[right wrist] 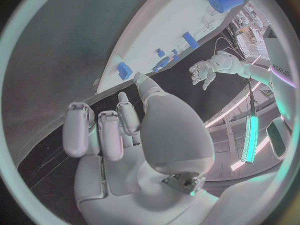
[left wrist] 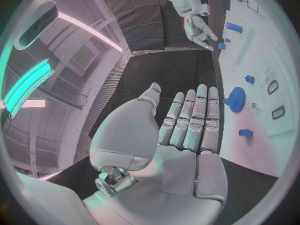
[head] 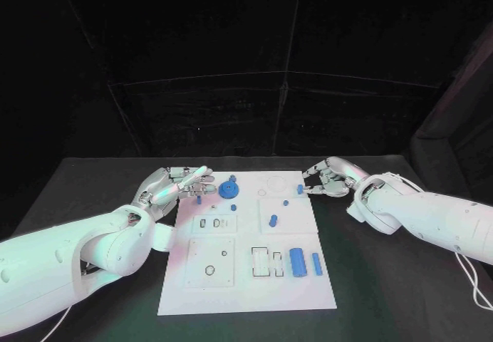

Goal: Assemble the parts on the task board

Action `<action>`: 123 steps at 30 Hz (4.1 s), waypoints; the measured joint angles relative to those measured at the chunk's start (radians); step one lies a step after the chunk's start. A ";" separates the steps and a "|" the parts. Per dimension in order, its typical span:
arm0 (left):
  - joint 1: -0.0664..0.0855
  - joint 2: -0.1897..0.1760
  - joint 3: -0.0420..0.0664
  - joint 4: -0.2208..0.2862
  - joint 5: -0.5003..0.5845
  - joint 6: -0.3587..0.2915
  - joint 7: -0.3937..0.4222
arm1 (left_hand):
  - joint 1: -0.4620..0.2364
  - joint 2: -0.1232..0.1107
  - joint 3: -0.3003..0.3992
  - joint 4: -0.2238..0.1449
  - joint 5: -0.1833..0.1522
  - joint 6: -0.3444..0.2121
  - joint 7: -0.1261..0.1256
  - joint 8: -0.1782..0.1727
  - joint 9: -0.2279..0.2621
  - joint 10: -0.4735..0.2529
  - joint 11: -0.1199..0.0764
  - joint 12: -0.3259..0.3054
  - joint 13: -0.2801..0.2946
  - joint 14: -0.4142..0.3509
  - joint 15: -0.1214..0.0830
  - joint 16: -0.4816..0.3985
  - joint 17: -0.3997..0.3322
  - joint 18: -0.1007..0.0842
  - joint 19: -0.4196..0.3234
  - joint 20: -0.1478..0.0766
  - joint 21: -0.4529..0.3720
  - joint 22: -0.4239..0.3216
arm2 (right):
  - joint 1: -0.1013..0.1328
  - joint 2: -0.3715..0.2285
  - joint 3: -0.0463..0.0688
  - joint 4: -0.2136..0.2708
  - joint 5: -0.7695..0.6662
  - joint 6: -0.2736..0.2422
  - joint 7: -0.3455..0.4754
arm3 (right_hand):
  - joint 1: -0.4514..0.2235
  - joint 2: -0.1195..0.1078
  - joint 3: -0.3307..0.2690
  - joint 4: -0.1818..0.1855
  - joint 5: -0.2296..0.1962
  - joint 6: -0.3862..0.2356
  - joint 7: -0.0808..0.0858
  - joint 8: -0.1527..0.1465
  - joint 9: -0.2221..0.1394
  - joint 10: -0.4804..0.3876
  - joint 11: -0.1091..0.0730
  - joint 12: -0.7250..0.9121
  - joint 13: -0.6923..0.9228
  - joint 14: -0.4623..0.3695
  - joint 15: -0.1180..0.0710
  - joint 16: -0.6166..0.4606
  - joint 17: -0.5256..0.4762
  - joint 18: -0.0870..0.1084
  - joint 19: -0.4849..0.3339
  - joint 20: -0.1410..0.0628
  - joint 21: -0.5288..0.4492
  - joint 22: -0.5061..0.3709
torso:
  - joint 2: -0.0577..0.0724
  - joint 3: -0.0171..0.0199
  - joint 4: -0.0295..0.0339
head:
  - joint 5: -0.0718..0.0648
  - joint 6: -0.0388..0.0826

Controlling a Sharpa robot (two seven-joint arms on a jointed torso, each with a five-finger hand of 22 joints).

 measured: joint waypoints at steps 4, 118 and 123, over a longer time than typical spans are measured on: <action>0.000 0.000 0.000 0.000 0.000 0.001 0.000 | 0.000 0.000 0.000 0.000 0.000 0.000 0.000 0.000 0.000 0.000 0.000 0.000 0.000 0.000 0.000 0.000 0.000 0.000 0.000 0.000 0.000 0.000 | 0.000 0.010 0.000 -0.011 -0.007 -0.002 -0.011 | 0.010 0.010 0.008 -0.008 -0.005 0.000 0.000 0.000 0.000 0.000 0.000 0.000 0.001 0.000 0.000 0.000 0.000 0.000 0.000 0.000 0.000 0.000 | 0.000 -0.0001 -0.0002 | 0.001 -0.001; -0.003 -0.002 -0.002 -0.002 0.000 0.015 -0.010 | -0.003 0.003 -0.003 -0.003 0.000 0.003 -0.004 0.000 0.000 0.000 0.000 0.000 0.000 0.004 0.004 0.000 0.000 0.000 0.006 0.001 0.000 -0.003 | 0.001 0.018 0.025 -0.029 0.042 -0.109 0.047 | -0.023 0.064 0.040 -0.043 -0.138 0.094 -0.016 0.007 -0.001 0.012 -0.023 0.002 0.015 0.000 -0.008 0.006 0.000 0.000 0.007 -0.014 0.004 0.007 | -0.002 0.0008 -0.0024 | -0.003 -0.007; -0.003 -0.005 -0.002 -0.002 0.000 0.016 -0.010 | -0.003 0.003 -0.003 -0.003 0.000 0.003 -0.004 0.000 0.000 0.000 0.000 0.000 0.000 0.004 0.004 0.000 0.000 0.000 0.006 0.001 0.000 -0.003 | 0.013 -0.008 0.026 -0.019 0.051 -0.099 0.045 | 0.034 0.068 0.078 -0.086 -0.096 0.092 -0.015 0.007 -0.001 0.009 -0.020 -0.006 0.015 0.000 -0.007 0.006 0.000 0.000 0.007 -0.014 0.004 0.007 | -0.002 0.0016 -0.0013 | -0.004 -0.009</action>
